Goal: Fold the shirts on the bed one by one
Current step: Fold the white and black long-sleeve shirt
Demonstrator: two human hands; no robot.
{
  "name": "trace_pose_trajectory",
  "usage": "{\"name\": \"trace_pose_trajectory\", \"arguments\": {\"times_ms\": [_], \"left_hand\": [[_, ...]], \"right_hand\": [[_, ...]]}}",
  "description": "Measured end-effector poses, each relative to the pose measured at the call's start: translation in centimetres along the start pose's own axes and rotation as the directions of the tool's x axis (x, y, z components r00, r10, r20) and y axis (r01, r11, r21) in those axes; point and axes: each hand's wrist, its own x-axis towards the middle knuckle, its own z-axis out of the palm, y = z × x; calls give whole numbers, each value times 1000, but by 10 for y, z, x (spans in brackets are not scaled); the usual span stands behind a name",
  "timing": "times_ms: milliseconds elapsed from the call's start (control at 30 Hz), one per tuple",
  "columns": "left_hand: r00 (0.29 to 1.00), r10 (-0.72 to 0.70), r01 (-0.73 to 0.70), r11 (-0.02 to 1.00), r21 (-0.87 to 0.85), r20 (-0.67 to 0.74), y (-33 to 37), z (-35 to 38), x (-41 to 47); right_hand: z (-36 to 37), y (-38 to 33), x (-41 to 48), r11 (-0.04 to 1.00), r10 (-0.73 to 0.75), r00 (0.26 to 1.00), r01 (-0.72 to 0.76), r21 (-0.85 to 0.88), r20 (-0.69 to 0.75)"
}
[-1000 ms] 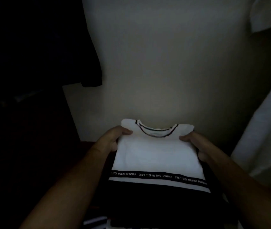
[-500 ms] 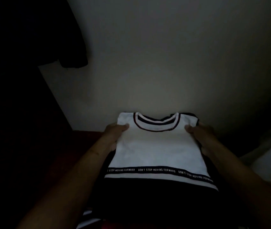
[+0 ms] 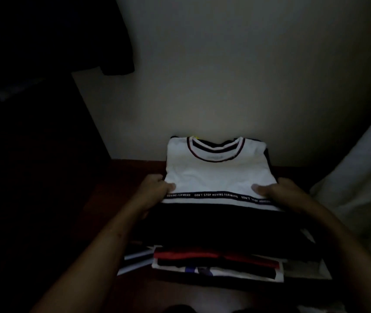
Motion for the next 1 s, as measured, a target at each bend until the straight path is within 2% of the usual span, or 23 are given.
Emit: {"name": "trace_pose_trajectory", "arguments": {"times_ms": [67,133,267,333,400,467,533,600,667,767,800,867,900,933,1000], "left_hand": [[991,122,-120,991,53,-45,23,-4,-2],[983,172,-163,979,121,-67,44,-12,7],[998,60,-50,955,293,-22,63,-10,15],[997,-45,31,977,212,59,42,-4,9],[974,-190,188,982,26,121,16,-3,-3],[946,-269,301,937,-180,181,-8,-7,-11],[943,-237,294,922,-250,236,-21,-11,-19],[959,-175,227,945,-236,222,-25,-9,-29],[988,-105,120,984,-131,116,-28,-2,-36],[999,25,-20,979,201,-24,-25,4,-39],[994,83,-50,921,386,-70,-21,3,-40],[951,278,-89,674,733,-139,-10,9,-45],[913,396,-162,576,801,-100,-3,16,-50],[880,475,-278,520,807,-2,3,27,-55],[833,497,-487,450,749,243,6,51,-67]], "right_hand": [[-8,-23,-6,998,-48,998,46,-47,-37],[-17,-50,-13,993,-87,995,82,-88,-49],[-21,-62,-15,989,-116,993,114,-93,-24],[-11,-48,-24,997,-57,998,55,-59,-20],[-3,-32,-30,1000,8,999,-7,15,-32],[-1,-9,-38,985,49,997,-57,161,51],[-3,8,-45,983,69,992,-86,165,105],[0,19,-46,995,38,998,-42,88,53],[7,24,-46,1000,-14,1000,13,-25,-10],[12,23,-49,963,-102,992,80,-258,-72],[12,19,-50,926,-156,983,111,-360,-100],[15,6,-60,818,-304,933,151,-554,-195],[20,-2,-67,745,-419,882,200,-637,-214],[28,-9,-72,659,-528,833,280,-699,-164],[50,-13,-82,497,-576,813,428,-755,83]]}}
